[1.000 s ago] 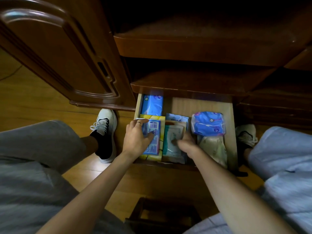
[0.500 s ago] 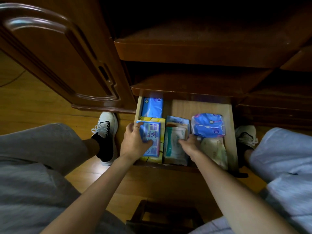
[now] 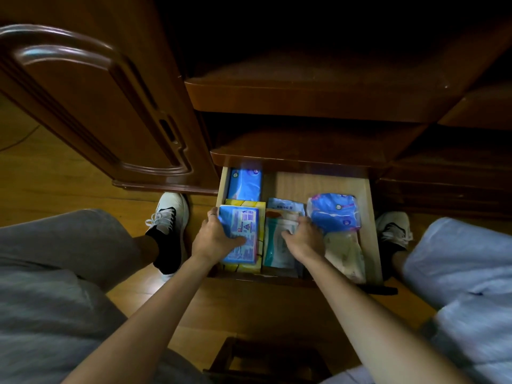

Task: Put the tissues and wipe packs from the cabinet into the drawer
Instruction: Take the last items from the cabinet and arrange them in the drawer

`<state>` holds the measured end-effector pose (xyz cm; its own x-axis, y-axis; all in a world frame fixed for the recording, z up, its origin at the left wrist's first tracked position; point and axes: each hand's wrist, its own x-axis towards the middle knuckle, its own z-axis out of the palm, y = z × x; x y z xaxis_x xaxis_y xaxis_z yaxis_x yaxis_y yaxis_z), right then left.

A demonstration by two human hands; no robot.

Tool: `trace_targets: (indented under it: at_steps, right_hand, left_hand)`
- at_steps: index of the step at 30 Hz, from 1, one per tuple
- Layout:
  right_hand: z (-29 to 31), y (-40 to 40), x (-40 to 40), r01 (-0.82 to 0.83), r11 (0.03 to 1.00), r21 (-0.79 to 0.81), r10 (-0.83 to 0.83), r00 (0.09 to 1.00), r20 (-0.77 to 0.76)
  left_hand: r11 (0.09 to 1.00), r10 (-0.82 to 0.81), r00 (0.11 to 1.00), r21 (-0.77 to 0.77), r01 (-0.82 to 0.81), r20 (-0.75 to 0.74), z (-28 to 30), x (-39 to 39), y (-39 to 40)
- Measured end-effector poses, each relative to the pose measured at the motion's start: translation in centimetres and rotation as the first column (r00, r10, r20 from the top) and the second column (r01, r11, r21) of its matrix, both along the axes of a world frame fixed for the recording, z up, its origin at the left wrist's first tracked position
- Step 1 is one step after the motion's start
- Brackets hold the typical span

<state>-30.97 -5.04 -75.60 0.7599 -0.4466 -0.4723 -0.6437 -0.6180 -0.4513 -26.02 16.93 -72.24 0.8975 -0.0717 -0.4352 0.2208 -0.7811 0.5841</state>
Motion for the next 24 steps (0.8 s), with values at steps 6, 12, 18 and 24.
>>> trace_targets:
  at_steps: [6, 12, 18, 24]
  right_hand:
    - [3.9, 4.4, -0.6, 0.054, 0.692, 0.72, 0.046, 0.992, -0.118]
    - [5.4, 3.7, -0.2, -0.035, 0.61, 0.792, -0.129, 0.981, 0.142]
    - [9.7, 3.1, 0.3, -0.269, 0.551, 0.79, -0.114, 0.914, 0.39]
    - [9.0, 2.0, -0.3, 0.218, 0.124, 0.968, -0.253, 0.95, -0.182]
  left_hand:
    - [0.97, 0.216, 0.97, -0.086, -0.226, -0.107, 0.2, 0.5, -0.4]
    - [0.708, 0.297, 0.851, -0.498, -0.501, -0.434, 3.5, 0.3, -0.6]
    - [0.449, 0.357, 0.807, -0.671, -0.59, -0.47, 5.2, 1.2, -1.7]
    - [0.253, 0.283, 0.894, -0.872, -0.418, -0.347, 5.2, 1.5, -2.0]
